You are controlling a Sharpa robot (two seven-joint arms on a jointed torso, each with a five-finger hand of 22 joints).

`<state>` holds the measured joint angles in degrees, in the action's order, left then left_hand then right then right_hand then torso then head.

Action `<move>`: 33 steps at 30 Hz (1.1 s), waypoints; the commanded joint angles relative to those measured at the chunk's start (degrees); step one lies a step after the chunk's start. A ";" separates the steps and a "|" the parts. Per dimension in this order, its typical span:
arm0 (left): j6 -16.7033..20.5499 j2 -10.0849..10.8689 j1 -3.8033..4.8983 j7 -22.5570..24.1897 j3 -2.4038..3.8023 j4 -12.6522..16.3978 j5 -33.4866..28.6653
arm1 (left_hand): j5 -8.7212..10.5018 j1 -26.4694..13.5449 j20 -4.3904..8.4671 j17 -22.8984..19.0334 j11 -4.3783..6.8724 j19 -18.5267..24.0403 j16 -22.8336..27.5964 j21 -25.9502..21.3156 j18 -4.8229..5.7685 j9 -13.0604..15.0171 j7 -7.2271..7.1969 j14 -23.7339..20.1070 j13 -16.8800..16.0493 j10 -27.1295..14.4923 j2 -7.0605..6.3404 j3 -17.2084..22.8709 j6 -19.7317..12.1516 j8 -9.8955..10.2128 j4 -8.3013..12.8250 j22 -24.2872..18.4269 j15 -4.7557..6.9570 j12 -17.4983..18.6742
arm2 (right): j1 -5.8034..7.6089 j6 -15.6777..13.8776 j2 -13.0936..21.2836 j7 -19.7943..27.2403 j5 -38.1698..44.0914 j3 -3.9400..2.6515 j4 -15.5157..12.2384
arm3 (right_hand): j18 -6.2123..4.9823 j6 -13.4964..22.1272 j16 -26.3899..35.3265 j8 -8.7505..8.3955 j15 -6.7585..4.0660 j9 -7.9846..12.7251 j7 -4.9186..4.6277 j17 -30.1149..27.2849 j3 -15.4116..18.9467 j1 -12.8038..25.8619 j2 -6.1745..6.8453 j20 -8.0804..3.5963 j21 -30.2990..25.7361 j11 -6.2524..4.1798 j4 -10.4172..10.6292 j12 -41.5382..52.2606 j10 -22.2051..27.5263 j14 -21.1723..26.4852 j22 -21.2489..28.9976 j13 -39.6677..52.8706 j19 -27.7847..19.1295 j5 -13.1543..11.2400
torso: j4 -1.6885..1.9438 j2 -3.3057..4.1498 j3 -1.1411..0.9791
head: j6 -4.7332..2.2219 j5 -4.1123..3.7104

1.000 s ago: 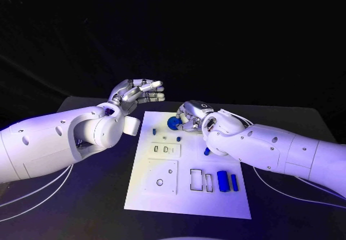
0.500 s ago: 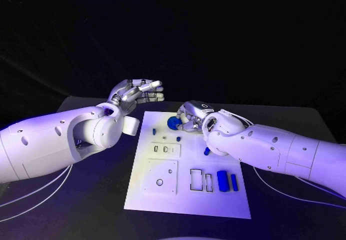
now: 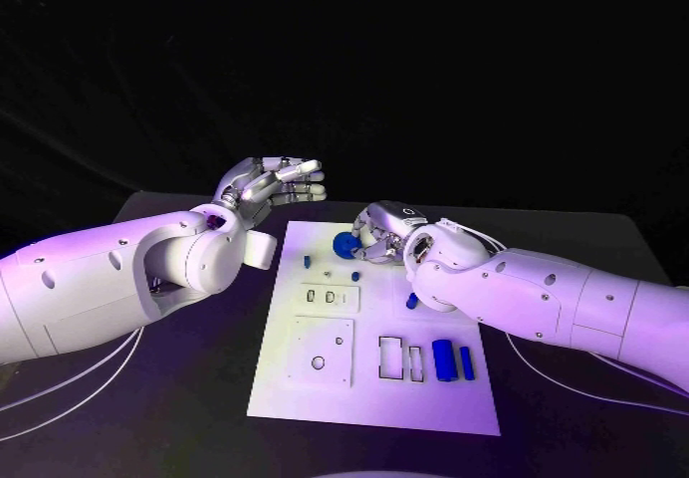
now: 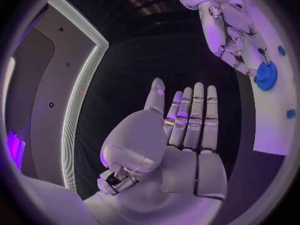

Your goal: Assemble the parts on the task board

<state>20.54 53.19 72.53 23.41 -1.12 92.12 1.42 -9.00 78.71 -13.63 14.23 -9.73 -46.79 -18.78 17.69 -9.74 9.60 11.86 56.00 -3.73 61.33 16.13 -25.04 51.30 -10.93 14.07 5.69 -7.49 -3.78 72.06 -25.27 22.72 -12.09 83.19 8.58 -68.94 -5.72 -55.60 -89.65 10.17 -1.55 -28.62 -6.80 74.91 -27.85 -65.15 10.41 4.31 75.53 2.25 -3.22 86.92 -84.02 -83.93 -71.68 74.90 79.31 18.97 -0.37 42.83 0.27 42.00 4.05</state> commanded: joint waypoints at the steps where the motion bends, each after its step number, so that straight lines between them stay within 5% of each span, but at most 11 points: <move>1: -0.78 -0.01 0.06 0.35 0.05 0.06 -0.11 | 0.38 -0.05 -0.25 0.05 0.06 -0.05 0.29 -0.32 -0.72 0.05 -0.05 -0.26 -0.07 -0.33 0.45 -1.02 -0.27 0.15 0.40 -0.05 0.04 0.09 | -0.21 0.46 0.13 -0.55 0.43 0.14 -0.10 | 1.01 0.25 -0.34 -0.20 -0.05 -0.04 -0.09 15.03 -0.35 0.43 0.25 0.20 -0.15 0.03 0.21 -0.14 -2.93 -6.05 -0.09 10.83 0.09 -0.45 | -0.03 -0.04 0.00 | -0.04 -0.02; 33: -0.93 0.09 0.04 0.28 0.03 -0.26 -0.11 | 0.39 -0.09 -0.26 0.09 0.03 -0.04 0.32 -0.32 -0.72 0.06 -0.03 -0.26 -0.06 -0.40 0.45 -1.03 -0.32 0.17 0.44 -0.07 0.03 0.11 | -0.20 -1.01 1.46 -1.63 0.92 0.12 -0.99 | 1.05 0.13 -0.35 -0.19 -0.02 -0.06 -0.10 15.09 -0.42 0.56 0.34 0.24 -0.05 0.05 0.34 -0.11 -2.96 -6.07 -0.27 10.87 0.18 -0.65 | 0.04 0.02 0.03 | -0.25 -0.40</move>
<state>20.53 53.34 72.52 23.36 -1.13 91.79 1.42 -9.00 78.71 -13.63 14.26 -9.73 -46.79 -18.78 17.69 -9.74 9.58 11.86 56.00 -3.73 61.33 16.13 -25.04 51.30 -10.93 14.06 5.70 -7.49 -3.78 71.89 -25.96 24.16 -13.35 83.36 8.70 -69.78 -5.73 -55.64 -89.65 10.19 -1.54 -28.66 -6.79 74.90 -28.01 -64.93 10.63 4.31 75.53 2.25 -3.07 86.92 -84.02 -83.93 -71.86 74.94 79.31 18.52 -0.34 42.84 0.27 41.79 3.65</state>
